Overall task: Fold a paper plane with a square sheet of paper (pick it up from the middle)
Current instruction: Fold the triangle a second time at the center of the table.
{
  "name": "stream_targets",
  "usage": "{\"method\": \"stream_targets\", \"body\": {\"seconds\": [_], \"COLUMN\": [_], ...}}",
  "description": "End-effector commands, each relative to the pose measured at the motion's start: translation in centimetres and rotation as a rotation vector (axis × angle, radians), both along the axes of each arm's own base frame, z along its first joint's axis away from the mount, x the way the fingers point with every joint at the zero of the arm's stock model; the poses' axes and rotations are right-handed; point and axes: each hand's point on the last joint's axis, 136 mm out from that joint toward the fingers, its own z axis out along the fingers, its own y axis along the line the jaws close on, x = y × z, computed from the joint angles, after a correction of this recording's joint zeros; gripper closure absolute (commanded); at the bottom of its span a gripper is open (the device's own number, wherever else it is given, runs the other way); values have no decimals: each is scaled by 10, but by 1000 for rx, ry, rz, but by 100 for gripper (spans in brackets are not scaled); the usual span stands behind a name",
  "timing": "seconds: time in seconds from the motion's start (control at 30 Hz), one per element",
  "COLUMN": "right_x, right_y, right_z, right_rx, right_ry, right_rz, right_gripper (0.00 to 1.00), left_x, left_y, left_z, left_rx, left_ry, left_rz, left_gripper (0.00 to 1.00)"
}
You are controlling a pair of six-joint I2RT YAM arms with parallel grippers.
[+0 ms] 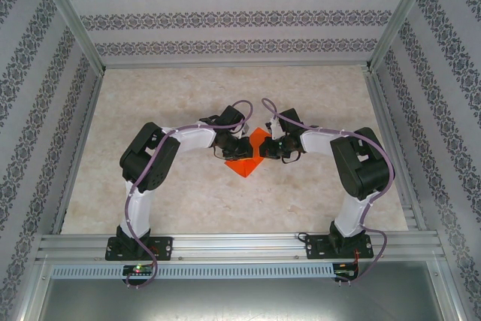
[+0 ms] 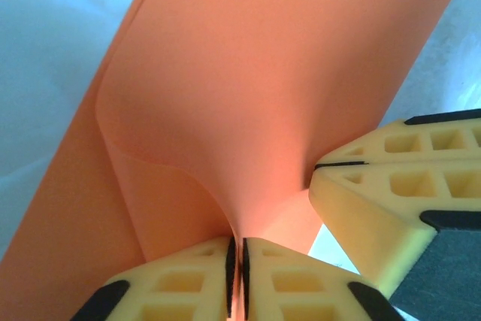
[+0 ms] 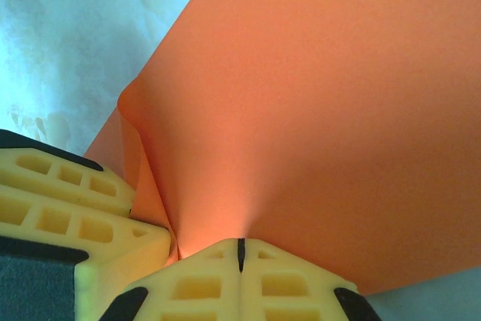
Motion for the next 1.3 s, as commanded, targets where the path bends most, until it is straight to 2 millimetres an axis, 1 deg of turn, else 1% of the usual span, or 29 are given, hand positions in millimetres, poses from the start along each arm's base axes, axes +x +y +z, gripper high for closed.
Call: {"method": "stream_targets", "body": {"seconds": [0.0,0.13,0.2,0.23,0.47,0.6,0.67,0.8,0.87,1.0,1.07,1.13,1.17,1.2,1.27], "right_x": [-6,-6,-5,-4,-4,-13,-18,-25,-27,-28,-28,-28,-28,-28,-30], "right_y": [5,0,-2,-4,-13,-11,-10,-3,-2,1,6,9,9,10,11], "right_z": [7,12,16,19,38,47,48,54,55,57,58,59,59,59,58], "right_rx": [21,34,56,63,139,187,204,265,264,273,276,271,271,271,271], "right_ry": [4,-8,-13,-17,-35,-30,-20,0,0,0,0,-4,-4,-4,1], "right_rz": [24,8,-8,-15,-53,-49,-47,-41,-40,-43,-36,-32,-29,-30,-27], "right_gripper": [95,93,91,90,89,90,91,93,94,95,95,95,95,96,96], "left_x": [2,3,3,3,3,3,3,3,3,1,0,0,0,0,1], "left_y": [13,11,9,8,5,5,6,7,7,8,8,6,6,6,5], "left_z": [-17,-17,-15,-14,-11,-8,-6,-3,-1,-2,-2,-1,-1,0,1], "left_rx": [60,44,30,24,1,-11,-12,-13,-20,-19,-20,-30,-34,-37,-42], "left_ry": [14,8,1,-4,-24,-42,-46,-56,-65,-65,-64,-65,-66,-68,-76], "left_rz": [10,12,11,9,2,6,9,12,12,8,8,1,-1,-2,4], "left_gripper": [77,68,61,59,50,50,52,62,66,77,74,62,60,60,64]}}
